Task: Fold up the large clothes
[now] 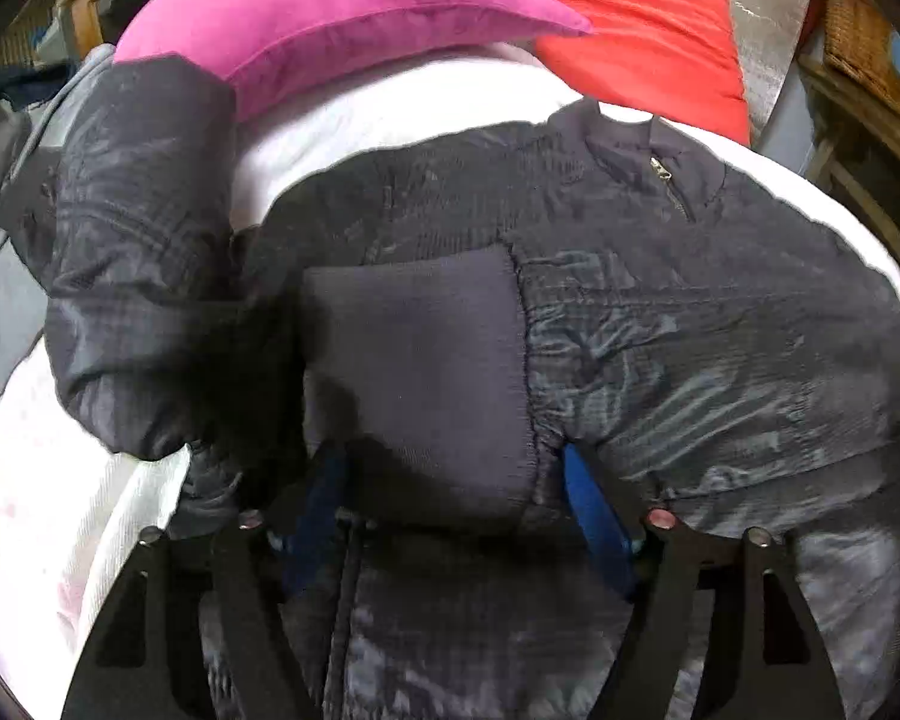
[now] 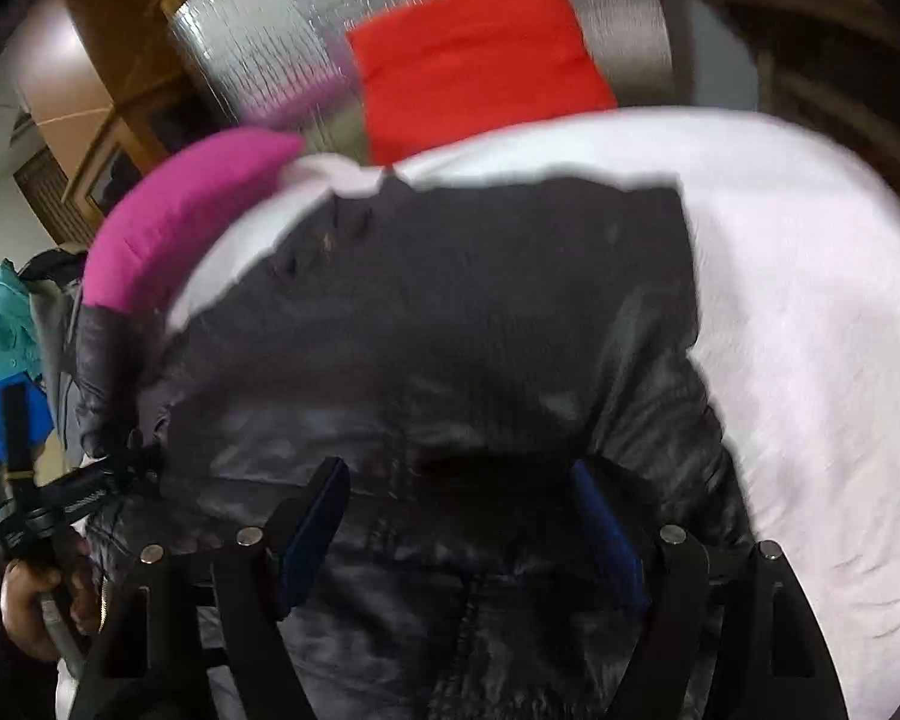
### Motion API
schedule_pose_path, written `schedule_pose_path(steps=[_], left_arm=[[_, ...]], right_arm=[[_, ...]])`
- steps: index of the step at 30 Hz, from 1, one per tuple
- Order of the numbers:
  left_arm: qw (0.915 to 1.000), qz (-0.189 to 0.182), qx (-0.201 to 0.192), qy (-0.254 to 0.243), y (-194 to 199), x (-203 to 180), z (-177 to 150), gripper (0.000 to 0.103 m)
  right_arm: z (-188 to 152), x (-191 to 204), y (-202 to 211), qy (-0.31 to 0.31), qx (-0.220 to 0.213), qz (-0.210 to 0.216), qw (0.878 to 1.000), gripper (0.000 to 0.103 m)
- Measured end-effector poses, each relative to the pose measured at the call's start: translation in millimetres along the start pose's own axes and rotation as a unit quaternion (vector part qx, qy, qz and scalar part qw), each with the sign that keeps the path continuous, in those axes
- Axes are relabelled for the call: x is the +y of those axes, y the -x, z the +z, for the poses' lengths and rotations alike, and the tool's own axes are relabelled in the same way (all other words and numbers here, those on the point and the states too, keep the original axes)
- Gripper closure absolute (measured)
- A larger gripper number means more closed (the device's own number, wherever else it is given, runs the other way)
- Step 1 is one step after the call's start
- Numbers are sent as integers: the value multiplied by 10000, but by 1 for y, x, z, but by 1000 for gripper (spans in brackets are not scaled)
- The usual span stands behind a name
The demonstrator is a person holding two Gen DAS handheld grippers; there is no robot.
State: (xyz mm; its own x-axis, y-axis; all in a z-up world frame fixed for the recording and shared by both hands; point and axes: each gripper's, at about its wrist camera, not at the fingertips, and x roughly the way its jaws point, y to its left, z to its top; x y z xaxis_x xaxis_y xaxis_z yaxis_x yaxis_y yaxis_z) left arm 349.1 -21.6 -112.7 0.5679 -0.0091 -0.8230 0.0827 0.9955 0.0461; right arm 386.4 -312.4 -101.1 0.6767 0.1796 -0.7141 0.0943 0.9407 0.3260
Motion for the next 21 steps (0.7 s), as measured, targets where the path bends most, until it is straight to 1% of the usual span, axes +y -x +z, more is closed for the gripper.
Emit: schedule_pose_path(steps=[2,6,7,8,9,10,11,12,13,15,16,17,18,20,21], left_arm=[[9998,156,17,-128,-2,-7,1,24],[10000,65,41,5,-3,-5,5,23],[10000,6,34,26,1,-2,5,23],[9999,-110,-20,82,10,2,5,23],[9995,-238,-171,155,23,8,4,23],[9986,-345,-352,204,36,16,3,23],[9972,-435,-541,266,49,24,0,23],[9951,-527,-743,385,63,37,-4,23],[9930,-624,-867,511,74,50,-6,22],[9886,-773,-983,835,86,78,-12,21],[9846,-859,-1039,1113,90,100,-17,21],[9788,-962,-1073,1457,91,126,-21,20],[9751,-1021,-1072,1654,92,138,-22,20],[9569,-1281,-1045,2387,85,189,-27,20],[9444,-1408,-1041,2784,79,216,-28,20]], right_arm=[[0,3,0,78,3,-80,9999,24],[2,10,-3,88,-13,-155,9998,24],[2,15,5,114,-114,-304,9994,24],[0,23,16,165,-344,-404,9985,24],[-6,27,30,247,-562,-430,9972,24],[-12,39,49,441,-933,-489,9935,24],[-20,49,62,551,-1126,-537,9907,22],[-28,57,71,634,-1231,-529,9890,16],[-37,65,77,709,-1273,-463,9882,12],[-51,77,76,855,-1177,-360,9887,11],[-62,84,69,996,-1004,-318,9894,11],[-68,88,59,1073,-840,-305,9902,11],[-74,88,52,1103,-671,-300,9912,11],[-81,88,33,1098,-335,-336,9928,11],[-82,85,23,1050,-181,-361,9937,10]])
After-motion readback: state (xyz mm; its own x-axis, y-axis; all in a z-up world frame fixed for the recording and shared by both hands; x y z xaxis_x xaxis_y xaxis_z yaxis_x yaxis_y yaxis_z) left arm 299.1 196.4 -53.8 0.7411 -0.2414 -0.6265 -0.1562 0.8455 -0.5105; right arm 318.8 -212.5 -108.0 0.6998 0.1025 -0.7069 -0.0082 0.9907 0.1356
